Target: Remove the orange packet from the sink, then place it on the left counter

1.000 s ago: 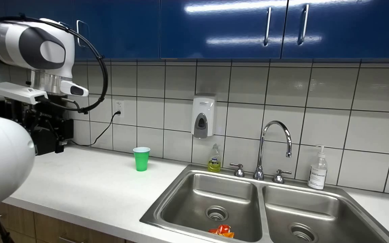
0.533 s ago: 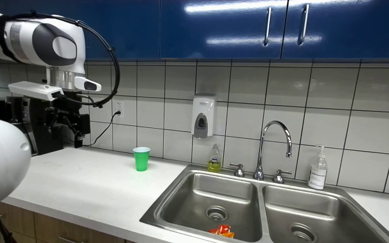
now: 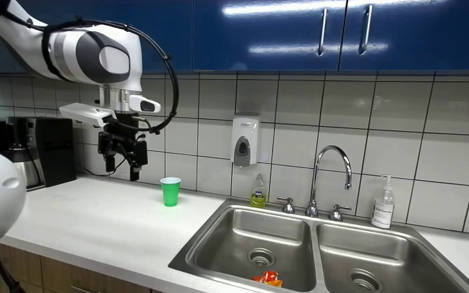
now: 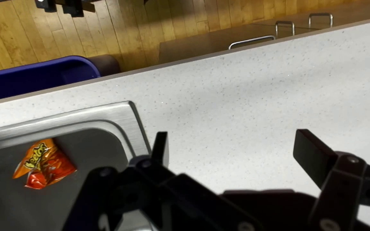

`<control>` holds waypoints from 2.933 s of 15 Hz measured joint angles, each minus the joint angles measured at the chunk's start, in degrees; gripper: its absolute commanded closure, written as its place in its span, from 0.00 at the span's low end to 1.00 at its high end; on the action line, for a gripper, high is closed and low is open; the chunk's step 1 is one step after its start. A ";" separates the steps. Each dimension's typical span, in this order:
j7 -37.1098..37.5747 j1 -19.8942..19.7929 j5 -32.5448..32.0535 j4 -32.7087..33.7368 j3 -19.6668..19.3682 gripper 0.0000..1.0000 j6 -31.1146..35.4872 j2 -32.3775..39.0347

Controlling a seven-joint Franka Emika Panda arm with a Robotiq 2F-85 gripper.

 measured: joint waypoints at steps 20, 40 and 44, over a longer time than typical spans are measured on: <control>-13.47 -13.77 -4.67 3.81 -19.72 0.00 14.25 15.38; -18.01 -15.20 -1.13 27.39 -21.02 0.00 14.57 47.98; -18.04 -15.22 -1.13 27.48 -20.83 0.00 14.57 47.98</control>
